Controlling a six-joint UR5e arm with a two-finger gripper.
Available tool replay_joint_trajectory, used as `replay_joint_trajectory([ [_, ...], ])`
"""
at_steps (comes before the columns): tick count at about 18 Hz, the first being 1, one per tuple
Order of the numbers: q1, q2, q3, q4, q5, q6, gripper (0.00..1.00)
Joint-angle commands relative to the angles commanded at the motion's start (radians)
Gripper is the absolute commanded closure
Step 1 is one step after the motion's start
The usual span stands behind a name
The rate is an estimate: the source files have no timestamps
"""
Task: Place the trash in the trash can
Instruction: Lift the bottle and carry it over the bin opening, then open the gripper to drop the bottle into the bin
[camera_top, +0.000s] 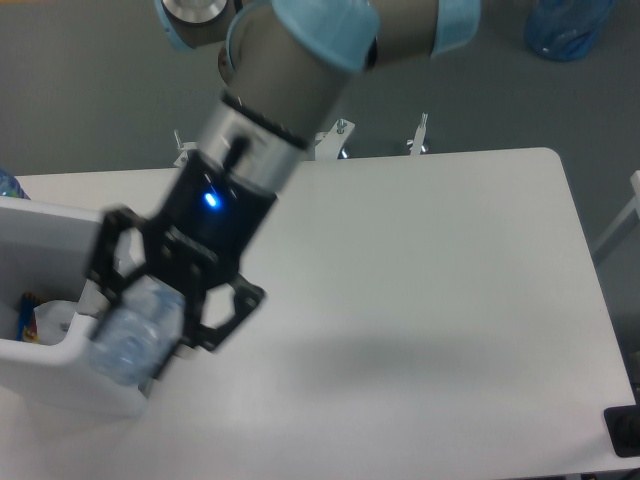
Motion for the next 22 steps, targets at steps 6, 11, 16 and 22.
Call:
replay_joint_trajectory([
  [6, -0.057, 0.003, -0.044, 0.021, -0.059, 0.032, 0.6],
  [11, -0.12, 0.011, -0.162, 0.075, -0.057, 0.147, 0.3],
  [16, -0.121, 0.04, -0.23, 0.075, -0.056, 0.186, 0.0],
  [22, -0.005, 0.041, -0.233, 0.074, -0.051, 0.178, 0.0],
])
